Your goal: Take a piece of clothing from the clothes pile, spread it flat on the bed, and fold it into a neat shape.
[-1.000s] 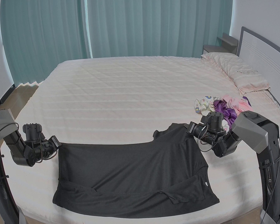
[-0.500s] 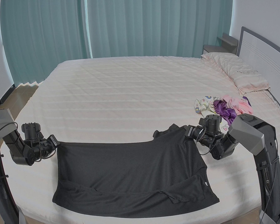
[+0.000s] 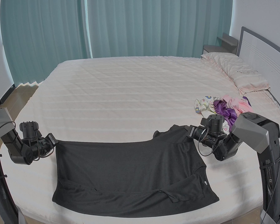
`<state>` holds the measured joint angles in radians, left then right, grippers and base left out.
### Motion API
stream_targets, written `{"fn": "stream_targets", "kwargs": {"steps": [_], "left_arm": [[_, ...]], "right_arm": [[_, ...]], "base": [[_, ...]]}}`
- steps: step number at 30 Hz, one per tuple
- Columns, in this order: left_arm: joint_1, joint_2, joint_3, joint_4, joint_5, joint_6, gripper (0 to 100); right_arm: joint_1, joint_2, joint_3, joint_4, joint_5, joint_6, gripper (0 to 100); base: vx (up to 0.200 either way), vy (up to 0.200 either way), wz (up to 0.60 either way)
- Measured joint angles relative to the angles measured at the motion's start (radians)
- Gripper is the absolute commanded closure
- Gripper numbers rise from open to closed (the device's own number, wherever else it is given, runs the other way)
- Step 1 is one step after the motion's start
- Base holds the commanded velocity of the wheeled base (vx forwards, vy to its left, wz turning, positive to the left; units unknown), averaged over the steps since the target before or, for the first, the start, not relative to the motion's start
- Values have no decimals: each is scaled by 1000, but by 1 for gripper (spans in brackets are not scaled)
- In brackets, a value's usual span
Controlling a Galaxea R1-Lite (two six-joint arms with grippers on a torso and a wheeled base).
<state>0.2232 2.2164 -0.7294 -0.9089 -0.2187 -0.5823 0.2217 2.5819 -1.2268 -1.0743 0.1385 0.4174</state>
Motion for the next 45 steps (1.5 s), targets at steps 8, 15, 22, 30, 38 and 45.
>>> {"fn": "stream_targets", "kwargs": {"steps": [8, 15, 22, 30, 38, 45], "left_arm": [[3, -17, 21, 0, -3, 6, 100], [18, -40, 53, 2, -5, 34, 100], [20, -64, 107, 0, -7, 94, 100], [21, -78, 181, -4, -6, 191, 100], [23, -97, 273, -5, -7, 259, 100], [26, -111, 356, -4, -3, 357, 100]], "right_arm": [[-13, -64, 101, -4, 27, 5, 100], [-22, -135, 230, -61, 64, 39, 100], [-26, -185, 338, -113, 78, 43, 100], [-28, -221, 458, -161, 95, 40, 100], [-27, -262, 613, -254, 122, 33, 100], [-25, -267, 740, -334, 127, 10, 100]], "base": [[0, 0, 0], [0, 0, 0], [0, 0, 0], [0, 0, 0], [0, 0, 0], [0, 0, 0]]}}
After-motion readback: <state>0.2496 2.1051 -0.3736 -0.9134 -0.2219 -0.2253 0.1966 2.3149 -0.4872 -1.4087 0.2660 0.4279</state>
